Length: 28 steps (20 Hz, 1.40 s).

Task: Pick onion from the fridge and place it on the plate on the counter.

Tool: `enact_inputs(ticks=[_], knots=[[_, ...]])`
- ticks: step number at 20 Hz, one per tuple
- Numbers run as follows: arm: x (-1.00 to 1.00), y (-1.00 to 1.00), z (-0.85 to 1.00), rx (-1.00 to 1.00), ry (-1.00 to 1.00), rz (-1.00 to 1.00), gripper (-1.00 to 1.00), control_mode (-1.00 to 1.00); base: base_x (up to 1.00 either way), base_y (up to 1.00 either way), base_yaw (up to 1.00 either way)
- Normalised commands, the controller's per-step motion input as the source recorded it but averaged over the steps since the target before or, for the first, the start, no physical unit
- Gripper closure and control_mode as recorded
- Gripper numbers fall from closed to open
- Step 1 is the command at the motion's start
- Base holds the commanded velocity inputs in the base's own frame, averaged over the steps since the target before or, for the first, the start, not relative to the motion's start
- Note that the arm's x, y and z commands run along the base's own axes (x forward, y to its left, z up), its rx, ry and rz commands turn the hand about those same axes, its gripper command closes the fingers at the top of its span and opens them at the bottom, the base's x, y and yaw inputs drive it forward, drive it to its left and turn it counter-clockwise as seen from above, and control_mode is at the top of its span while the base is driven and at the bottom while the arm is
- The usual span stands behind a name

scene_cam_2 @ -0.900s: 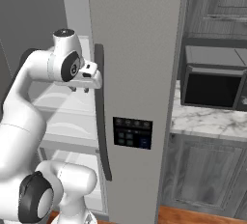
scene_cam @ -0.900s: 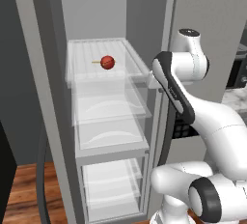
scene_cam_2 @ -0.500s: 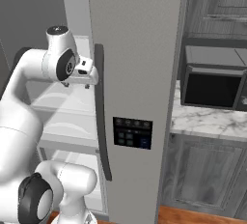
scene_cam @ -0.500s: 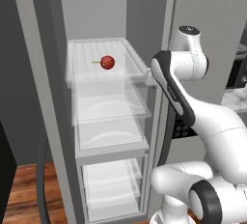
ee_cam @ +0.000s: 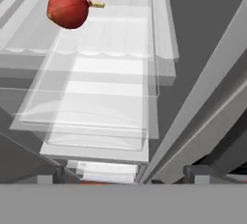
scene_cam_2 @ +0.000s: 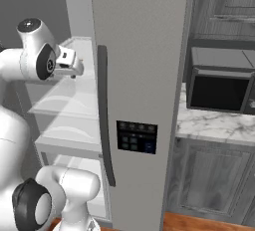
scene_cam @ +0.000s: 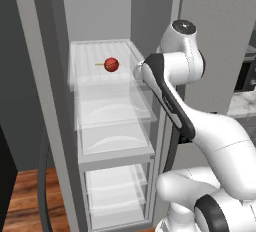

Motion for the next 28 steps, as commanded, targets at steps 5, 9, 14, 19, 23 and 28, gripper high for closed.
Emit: enact_inputs(ticks=[5,9,14,19,23,28], knots=[[0.06,0.39,0.24,0.01,-0.15,0.0,-1.0,-1.0,0.0,0.0,0.0],[0.32,0.29,0.19,0.0,-0.1,0.0,-1.0,-1.0,0.0,0.0,0.0],[0.49,0.24,0.16,0.01,-0.04,0.0,-1.0,-1.0,0.0,0.0,0.0],[0.45,0.23,0.16,0.03,0.0,0.0,-1.0,-1.0,0.0,0.0,0.0],[0.37,0.24,0.02,0.0,0.0,0.0,-1.0,-1.0,0.0,0.0,0.0],[0.3,0.22,0.0,0.0,0.0,0.0,-1.0,-1.0,0.0,0.0,0.0]])
